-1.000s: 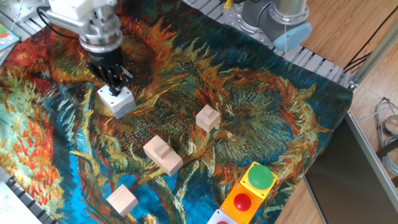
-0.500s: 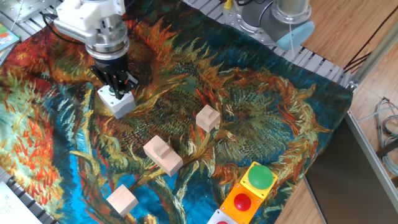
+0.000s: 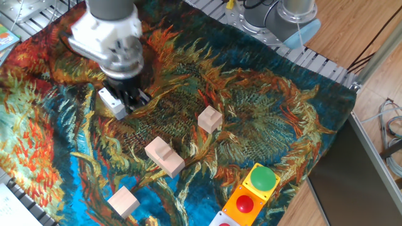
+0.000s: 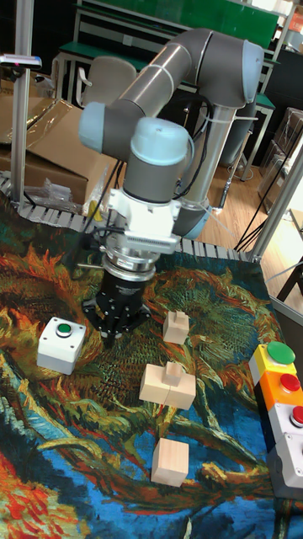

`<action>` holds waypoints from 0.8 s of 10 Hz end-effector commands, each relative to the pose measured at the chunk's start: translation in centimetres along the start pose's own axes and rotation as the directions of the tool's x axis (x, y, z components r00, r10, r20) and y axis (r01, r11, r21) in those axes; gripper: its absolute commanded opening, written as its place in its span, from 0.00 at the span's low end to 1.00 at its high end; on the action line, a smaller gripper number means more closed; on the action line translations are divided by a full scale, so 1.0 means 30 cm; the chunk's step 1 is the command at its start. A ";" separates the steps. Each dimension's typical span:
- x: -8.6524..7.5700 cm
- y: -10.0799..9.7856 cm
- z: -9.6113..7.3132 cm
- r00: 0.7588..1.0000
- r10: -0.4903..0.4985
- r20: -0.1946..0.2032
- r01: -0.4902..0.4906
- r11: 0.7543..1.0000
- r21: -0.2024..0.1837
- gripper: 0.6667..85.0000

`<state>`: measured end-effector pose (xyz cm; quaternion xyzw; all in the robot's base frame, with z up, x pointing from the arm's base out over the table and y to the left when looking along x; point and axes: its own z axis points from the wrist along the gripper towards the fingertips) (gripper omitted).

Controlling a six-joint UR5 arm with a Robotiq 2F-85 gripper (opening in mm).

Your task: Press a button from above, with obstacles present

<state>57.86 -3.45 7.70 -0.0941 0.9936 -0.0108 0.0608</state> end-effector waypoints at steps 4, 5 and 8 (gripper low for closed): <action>0.038 0.034 0.001 0.998 -0.035 -0.047 0.034 0.999 -0.006 0.01; 0.036 0.043 -0.010 0.999 -0.041 -0.036 0.040 0.999 -0.021 0.01; 0.034 0.050 -0.012 0.999 -0.037 -0.031 0.036 0.999 -0.029 0.01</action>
